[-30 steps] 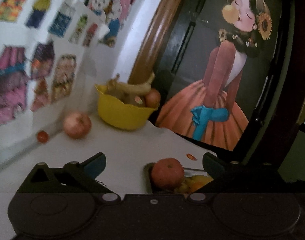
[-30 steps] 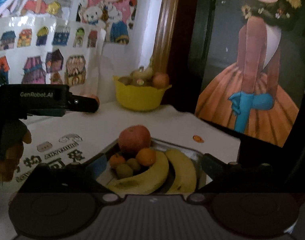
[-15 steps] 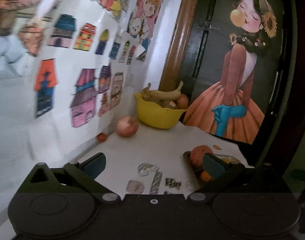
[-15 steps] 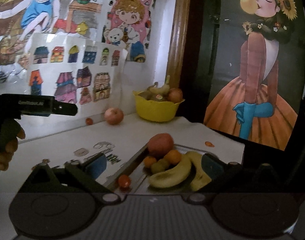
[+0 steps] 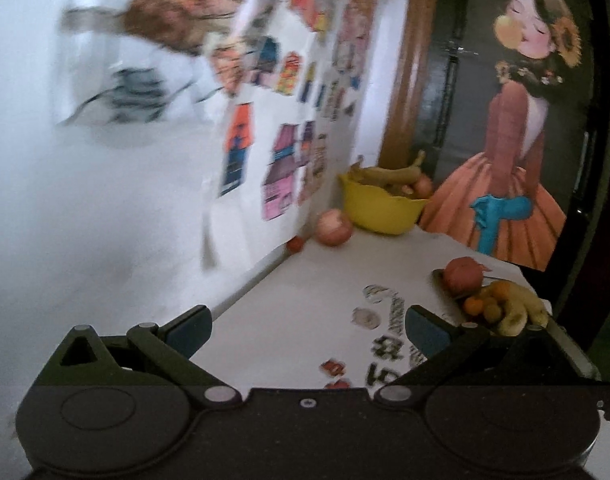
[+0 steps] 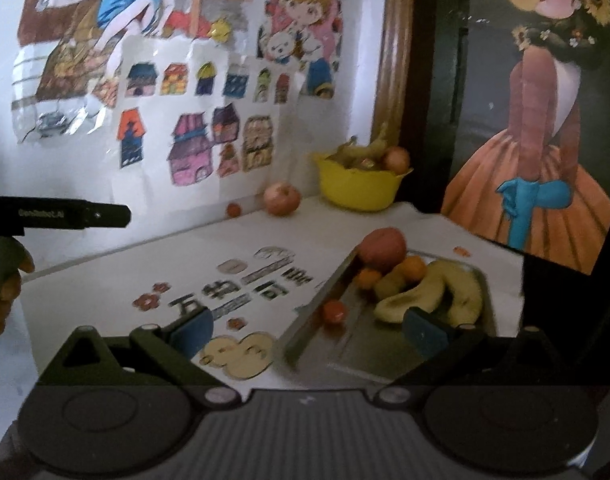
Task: Organize fruits
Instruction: 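Lift both open tools up and away from the tray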
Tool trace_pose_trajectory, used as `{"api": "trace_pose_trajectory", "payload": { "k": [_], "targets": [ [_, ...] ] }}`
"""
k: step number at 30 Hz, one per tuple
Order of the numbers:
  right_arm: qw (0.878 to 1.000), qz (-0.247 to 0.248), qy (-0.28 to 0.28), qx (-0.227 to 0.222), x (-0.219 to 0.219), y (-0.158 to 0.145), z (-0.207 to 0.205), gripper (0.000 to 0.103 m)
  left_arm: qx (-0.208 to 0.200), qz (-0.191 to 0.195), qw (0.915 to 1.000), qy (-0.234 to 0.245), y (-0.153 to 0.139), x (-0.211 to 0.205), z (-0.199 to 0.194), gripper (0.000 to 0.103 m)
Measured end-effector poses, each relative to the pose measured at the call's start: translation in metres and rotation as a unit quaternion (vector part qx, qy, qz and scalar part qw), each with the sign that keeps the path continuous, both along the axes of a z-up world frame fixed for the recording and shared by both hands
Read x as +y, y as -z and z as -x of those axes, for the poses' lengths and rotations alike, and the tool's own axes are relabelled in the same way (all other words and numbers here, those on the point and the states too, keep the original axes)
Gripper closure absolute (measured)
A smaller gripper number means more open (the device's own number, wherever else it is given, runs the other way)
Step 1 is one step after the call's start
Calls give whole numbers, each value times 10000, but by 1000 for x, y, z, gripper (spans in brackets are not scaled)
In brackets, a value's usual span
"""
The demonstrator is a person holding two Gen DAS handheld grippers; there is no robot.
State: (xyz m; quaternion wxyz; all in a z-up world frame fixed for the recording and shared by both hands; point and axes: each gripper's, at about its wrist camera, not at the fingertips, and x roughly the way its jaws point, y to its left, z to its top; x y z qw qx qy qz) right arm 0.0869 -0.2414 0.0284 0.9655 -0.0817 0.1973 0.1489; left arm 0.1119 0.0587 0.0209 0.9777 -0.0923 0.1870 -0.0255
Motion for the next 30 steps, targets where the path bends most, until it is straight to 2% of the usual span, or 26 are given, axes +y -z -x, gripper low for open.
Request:
{"api": "trace_pose_trajectory", "payload": {
  "k": [3,7,13,19,23,30],
  "targets": [
    [9999,34,-81,137,12,4,0,0,57,20,9999,-121,3,10,10,1],
    [9993,145,-266,196,27,2,-3,0,98,-160,9994,-302,2,16,12,1],
    [9969,409,-651,194,54,-12,-18,0,40,-128,9995,-287,-1,22,10,1],
    [9939,634,-904,6,74,-29,-39,0,108,-91,9998,-135,2,15,-5,1],
    [9931,666,-942,-199,79,-38,-55,0,296,-12,9995,-59,10,8,-21,1],
    [9906,795,-1069,-321,78,-48,-95,0,429,-191,9989,-44,9,-8,-53,1]
  ]
}}
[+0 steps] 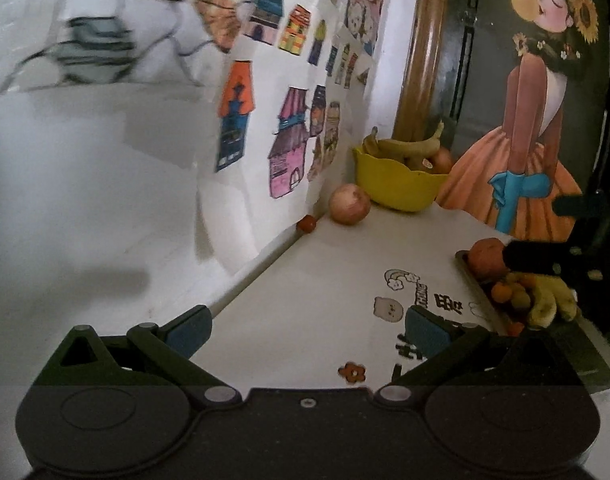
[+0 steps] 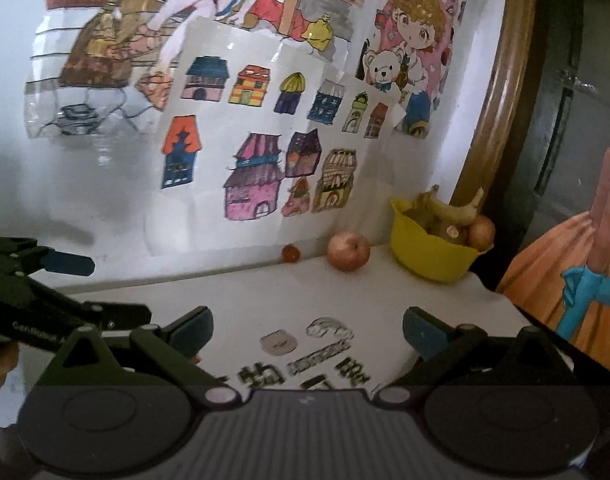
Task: Organize fruits
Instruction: 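Lift both open tools up and away from the tray, then move both open tools toward the red apple and small red fruit by the wall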
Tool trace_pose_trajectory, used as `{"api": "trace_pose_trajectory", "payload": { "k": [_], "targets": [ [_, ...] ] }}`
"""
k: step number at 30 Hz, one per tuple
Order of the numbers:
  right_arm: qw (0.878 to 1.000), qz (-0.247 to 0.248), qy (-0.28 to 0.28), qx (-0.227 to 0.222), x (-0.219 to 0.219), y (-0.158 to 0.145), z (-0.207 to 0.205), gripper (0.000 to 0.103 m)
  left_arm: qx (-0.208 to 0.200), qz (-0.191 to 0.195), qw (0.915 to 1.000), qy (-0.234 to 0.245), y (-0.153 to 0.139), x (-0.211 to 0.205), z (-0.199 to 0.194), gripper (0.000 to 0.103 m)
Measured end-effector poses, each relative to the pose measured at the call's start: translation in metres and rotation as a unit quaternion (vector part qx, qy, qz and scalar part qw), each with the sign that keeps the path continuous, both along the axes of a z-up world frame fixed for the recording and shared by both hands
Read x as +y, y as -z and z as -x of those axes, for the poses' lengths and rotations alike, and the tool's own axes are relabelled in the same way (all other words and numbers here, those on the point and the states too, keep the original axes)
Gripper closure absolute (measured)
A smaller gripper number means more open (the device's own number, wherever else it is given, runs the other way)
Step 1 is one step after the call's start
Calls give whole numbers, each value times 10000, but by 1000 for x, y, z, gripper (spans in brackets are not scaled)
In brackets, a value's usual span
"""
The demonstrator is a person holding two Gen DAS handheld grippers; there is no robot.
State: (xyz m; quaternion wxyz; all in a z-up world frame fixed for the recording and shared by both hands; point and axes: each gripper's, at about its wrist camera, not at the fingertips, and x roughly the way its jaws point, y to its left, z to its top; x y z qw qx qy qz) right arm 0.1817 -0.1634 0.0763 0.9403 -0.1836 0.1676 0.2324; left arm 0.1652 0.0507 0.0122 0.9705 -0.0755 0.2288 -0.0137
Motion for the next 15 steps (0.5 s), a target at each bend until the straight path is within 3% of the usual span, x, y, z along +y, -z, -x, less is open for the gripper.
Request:
{"api": "trace_pose_trajectory", "payload": {
  "k": [7,12,15],
  "targets": [
    [9999,22,-108,33,-17,-20,-61,0,56,-304,9995,114,-9,-26,-43,1],
    [9987,-246,-216,388,-34,-43,-118,0,6,-674,9973,293,-15,-43,-79,1],
    [9980,-165,-387,475,-37,-48,-150,0,14,-801,9960,391,-15,-52,-102,1]
  ]
}}
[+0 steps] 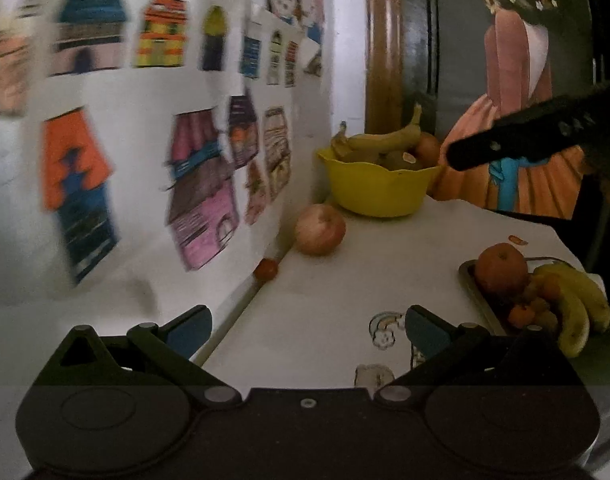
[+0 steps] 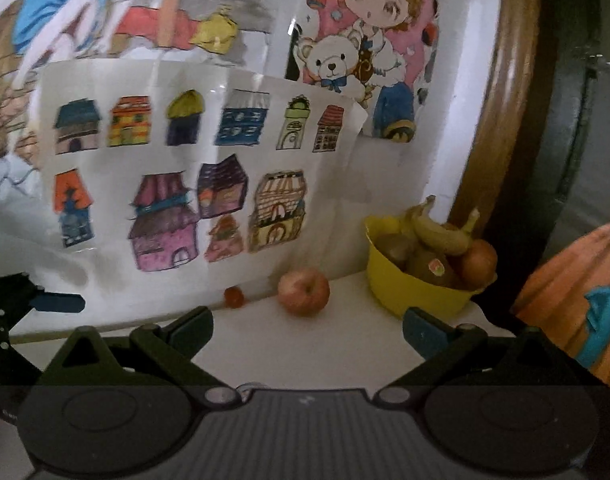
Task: Organize fruits
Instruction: 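Move both open tools toward the red apple and small red fruit by the wall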
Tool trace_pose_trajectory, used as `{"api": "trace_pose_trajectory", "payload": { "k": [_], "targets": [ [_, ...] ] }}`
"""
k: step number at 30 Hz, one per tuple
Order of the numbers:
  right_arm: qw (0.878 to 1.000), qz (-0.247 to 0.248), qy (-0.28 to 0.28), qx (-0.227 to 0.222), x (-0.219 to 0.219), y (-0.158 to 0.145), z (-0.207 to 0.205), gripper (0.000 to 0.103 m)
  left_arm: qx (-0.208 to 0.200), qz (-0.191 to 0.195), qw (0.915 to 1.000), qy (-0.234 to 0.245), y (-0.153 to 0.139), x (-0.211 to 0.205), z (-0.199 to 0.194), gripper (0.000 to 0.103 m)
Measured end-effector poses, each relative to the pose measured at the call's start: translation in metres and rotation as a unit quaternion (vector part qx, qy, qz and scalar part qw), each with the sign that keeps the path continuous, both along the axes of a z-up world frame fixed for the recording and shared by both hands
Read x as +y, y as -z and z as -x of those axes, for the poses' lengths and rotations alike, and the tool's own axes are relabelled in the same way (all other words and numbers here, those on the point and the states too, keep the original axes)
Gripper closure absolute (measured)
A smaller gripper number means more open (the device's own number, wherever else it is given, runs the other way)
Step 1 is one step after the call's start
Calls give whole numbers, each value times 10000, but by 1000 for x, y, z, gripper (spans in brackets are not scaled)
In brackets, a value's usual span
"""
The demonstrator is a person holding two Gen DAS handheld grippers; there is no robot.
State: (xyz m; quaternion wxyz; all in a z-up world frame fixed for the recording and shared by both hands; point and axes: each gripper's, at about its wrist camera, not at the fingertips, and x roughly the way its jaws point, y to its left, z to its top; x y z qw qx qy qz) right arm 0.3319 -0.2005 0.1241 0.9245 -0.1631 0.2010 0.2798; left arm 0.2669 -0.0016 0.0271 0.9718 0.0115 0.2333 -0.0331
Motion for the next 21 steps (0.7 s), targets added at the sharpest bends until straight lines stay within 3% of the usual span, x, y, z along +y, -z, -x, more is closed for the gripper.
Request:
{"api": "trace_pose_trajectory", "payload": {
  "k": [8,18,21],
  "targets": [
    [9988,-132,-298,377,-3,17,-73,0,116,-171,9996,-199,10,-16,-49,1],
    [9972,122,-472,564,27,69,-115,0,258,-256,9973,-638,30,-33,-93,1],
    [9951,31,-486,857,33,77,-136,0,287,-177,9963,-789,34,-33,-103,1]
  ]
}}
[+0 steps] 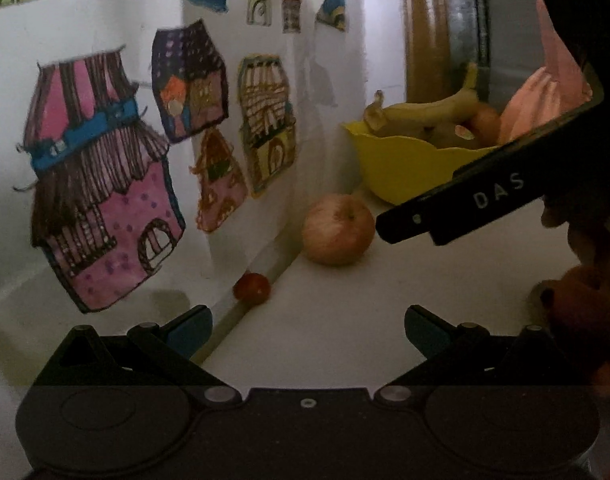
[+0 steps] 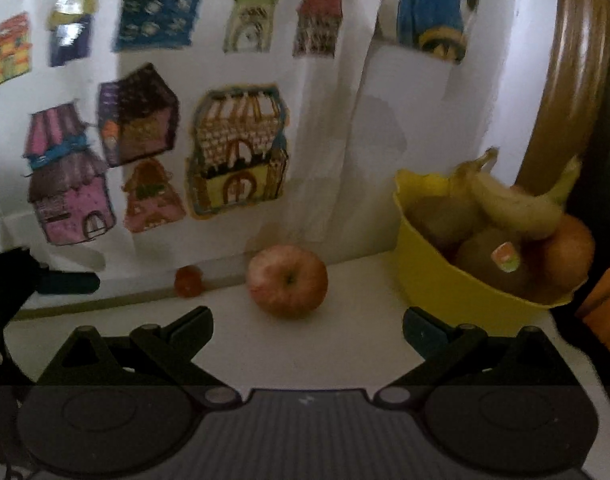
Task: Organize fruits
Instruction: 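Move both open tools toward the red apple and small red fruit by the wall, then close the right tool on the red apple while the left tool grasps a small red fruit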
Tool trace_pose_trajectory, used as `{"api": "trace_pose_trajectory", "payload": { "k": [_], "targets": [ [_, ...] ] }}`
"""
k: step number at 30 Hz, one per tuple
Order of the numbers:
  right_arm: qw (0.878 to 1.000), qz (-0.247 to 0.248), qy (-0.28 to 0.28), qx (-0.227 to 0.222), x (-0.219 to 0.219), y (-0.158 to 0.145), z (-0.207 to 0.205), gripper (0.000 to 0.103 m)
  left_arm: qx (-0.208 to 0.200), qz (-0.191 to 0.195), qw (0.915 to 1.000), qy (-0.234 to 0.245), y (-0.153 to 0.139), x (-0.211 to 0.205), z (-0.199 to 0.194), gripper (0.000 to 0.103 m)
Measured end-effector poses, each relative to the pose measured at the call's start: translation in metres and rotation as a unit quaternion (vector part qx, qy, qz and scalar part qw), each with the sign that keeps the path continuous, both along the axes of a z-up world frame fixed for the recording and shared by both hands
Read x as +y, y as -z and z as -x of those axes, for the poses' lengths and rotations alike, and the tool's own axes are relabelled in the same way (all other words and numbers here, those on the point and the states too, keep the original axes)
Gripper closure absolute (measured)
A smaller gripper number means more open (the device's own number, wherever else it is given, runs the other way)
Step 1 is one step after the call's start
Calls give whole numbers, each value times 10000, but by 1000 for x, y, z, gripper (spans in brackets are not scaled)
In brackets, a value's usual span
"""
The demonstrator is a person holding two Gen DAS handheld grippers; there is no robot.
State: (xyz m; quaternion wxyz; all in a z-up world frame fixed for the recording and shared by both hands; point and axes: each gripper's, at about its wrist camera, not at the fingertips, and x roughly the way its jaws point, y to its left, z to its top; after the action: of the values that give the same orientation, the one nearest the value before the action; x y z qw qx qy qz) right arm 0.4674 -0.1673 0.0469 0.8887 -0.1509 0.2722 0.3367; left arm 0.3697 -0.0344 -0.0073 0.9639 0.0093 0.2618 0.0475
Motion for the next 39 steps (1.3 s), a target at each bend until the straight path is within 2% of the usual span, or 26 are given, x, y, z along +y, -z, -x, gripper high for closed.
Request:
{"api": "trace_pose_trajectory", "payload": {
  "k": [2,7,21,26,32,34,39],
  "targets": [
    [9998,-56,27,177,3,5,-12,0,41,55,9999,-125,2,2,-4,1],
    [9987,-164,61,486,10,14,-34,0,164,-78,9993,-321,8,4,-11,1],
    [9980,-108,-47,616,44,34,-63,0,217,50,9986,-488,13,12,-20,2],
    [9975,-172,-127,674,49,38,-70,8,288,-71,9974,-661,14,10,-28,7],
    [9968,-289,-205,720,50,43,-81,21,246,-394,9944,-944,12,-7,-40,12],
    [9966,-327,-195,728,49,44,-85,29,178,-521,9929,-1054,11,-14,-45,14],
    [9938,-520,-262,950,40,43,-100,29,89,-586,9870,-1496,9,-25,-62,22]
  ]
}}
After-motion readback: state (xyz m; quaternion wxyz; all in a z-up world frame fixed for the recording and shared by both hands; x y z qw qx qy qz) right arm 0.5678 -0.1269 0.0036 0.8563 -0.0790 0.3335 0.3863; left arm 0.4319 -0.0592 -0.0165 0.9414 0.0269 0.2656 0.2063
